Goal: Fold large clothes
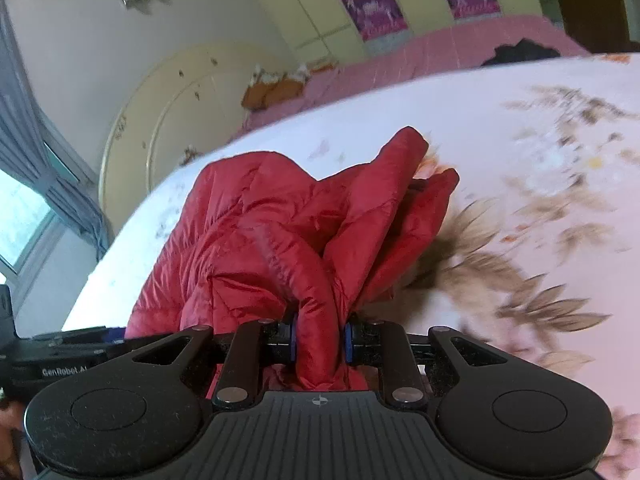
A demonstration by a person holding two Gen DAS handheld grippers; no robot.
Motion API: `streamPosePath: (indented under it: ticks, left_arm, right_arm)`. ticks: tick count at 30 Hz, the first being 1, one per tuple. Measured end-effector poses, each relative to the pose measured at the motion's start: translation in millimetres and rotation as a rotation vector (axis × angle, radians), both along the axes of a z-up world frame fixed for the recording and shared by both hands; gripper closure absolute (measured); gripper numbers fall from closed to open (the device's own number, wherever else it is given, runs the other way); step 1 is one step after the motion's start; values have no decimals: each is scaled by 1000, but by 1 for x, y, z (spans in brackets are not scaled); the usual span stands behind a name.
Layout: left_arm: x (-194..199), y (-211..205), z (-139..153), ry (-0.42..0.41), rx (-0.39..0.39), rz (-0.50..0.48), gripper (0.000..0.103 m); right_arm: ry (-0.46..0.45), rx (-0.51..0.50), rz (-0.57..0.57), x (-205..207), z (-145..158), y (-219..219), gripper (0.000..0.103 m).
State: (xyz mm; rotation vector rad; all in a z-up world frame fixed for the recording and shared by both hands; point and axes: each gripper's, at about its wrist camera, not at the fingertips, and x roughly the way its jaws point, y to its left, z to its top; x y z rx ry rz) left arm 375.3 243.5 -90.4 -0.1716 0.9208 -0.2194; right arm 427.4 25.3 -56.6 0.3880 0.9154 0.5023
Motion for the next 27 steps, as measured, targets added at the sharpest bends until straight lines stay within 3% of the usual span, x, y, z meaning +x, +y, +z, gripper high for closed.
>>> streamPosePath:
  ticks: [5, 10, 11, 12, 14, 15, 16, 17, 21, 25, 27]
  left_arm:
    - [7, 12, -24, 7, -35, -19, 41]
    - [6, 25, -27, 6, -63, -37, 35]
    - [9, 40, -25, -3, -71, -33, 33]
    - [5, 49, -19, -25, -72, -19, 32]
    - [1, 71, -8, -77, -118, 9, 33]
    - [2, 81, -2, -110, -166, 18, 35]
    - [7, 87, 2, -132, -201, 21, 35]
    - [16, 86, 5, -144, -207, 5, 38]
    - [55, 54, 0, -152, -141, -105, 45]
    - [85, 34, -24, -106, -39, -123, 45]
    - [89, 37, -37, -80, -59, -120, 43]
  right_arm:
    - [63, -29, -53, 15, -30, 7, 83]
    - [64, -16, -78, 17, -28, 3, 82]
    - [52, -17, -94, 15, -22, -3, 73]
    - [23, -37, -130, 4, -12, -13, 55]
    - [-81, -69, -186, -8, 9, -26, 49]
    - [-109, -69, -183, -9, 18, -29, 53]
    - [-130, -72, -165, -7, 25, -28, 63]
    - [-144, -83, -129, -2, 29, -21, 85]
    - [-174, -199, 1, 12, 22, 16, 88]
    - [-107, -275, -34, 22, -14, 15, 88]
    - [-65, -271, -61, 21, -31, 6, 88]
